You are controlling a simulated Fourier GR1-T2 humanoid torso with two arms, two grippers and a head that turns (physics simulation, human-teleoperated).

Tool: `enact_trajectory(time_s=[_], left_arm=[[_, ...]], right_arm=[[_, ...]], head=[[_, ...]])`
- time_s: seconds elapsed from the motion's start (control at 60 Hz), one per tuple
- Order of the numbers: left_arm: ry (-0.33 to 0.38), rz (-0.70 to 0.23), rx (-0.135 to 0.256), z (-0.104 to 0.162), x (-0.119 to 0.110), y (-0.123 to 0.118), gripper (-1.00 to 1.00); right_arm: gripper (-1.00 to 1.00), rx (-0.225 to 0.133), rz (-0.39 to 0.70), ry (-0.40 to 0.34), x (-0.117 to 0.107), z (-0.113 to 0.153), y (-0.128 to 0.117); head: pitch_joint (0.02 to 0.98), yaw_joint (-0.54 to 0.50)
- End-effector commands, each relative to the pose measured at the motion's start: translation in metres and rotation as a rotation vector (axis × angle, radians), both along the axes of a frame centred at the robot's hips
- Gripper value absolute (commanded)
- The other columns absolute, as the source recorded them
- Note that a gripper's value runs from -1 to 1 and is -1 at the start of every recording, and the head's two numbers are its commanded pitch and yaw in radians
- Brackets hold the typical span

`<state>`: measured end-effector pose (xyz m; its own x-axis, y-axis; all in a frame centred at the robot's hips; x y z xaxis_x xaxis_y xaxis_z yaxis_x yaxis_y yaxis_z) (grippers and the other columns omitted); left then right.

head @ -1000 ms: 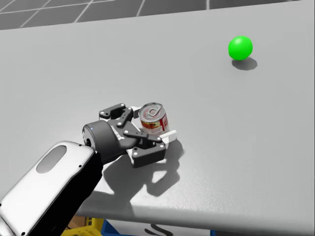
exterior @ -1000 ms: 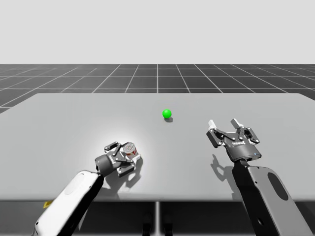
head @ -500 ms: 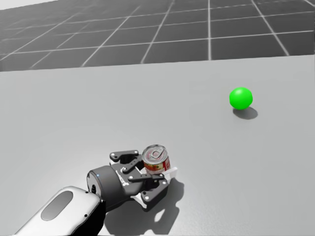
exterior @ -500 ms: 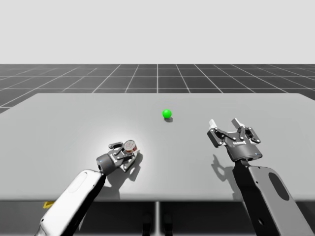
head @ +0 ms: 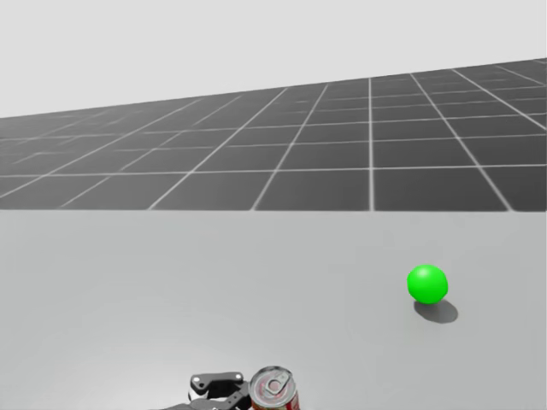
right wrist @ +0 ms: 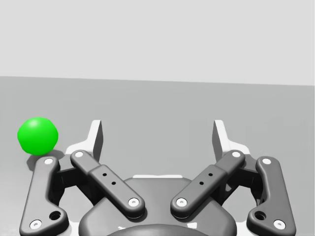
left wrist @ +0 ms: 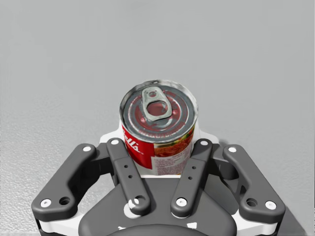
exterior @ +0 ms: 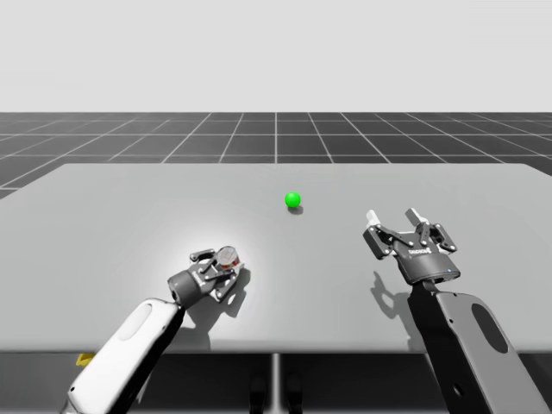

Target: Watch the red light. When it turns green, pick up the object.

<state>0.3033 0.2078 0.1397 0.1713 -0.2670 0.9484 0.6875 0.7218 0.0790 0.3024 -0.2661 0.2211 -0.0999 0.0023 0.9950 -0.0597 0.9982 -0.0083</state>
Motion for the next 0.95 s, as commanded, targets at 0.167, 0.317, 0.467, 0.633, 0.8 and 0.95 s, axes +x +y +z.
enact_trajectory(time_s=[0.167, 0.317, 0.467, 0.633, 0.8, 0.95], left_arm=[[-0.028, -0.102, 0.02, 0.029, -0.008, 0.0, 1.0], [-0.084, -0.091, 0.026, 0.055, -0.003, 0.003, 1.0], [-0.15, -0.074, 0.027, 0.086, 0.003, 0.003, 1.0], [-0.235, -0.051, 0.042, 0.12, 0.008, 0.002, 1.0], [-0.331, -0.032, 0.071, 0.156, 0.01, -0.002, 1.0], [-0.413, 0.002, 0.066, 0.189, 0.013, -0.004, 1.0]], right_arm=[[-1.0, 0.0, 0.001, 0.006, 0.0, -0.001, 0.001], [-1.0, -0.001, 0.004, 0.013, 0.001, -0.001, 0.001], [-1.0, -0.007, 0.008, 0.018, 0.002, -0.003, 0.002], [-1.0, -0.024, 0.011, 0.013, 0.002, -0.004, 0.001], [-1.0, -0.03, 0.017, 0.01, 0.002, -0.005, 0.0], [-1.0, -0.045, 0.025, 0.009, 0.002, -0.007, 0.0]], head=[[0.441, 0.25], [0.442, 0.25], [0.438, 0.25], [0.435, 0.25], [0.436, 0.25], [0.433, 0.25]])
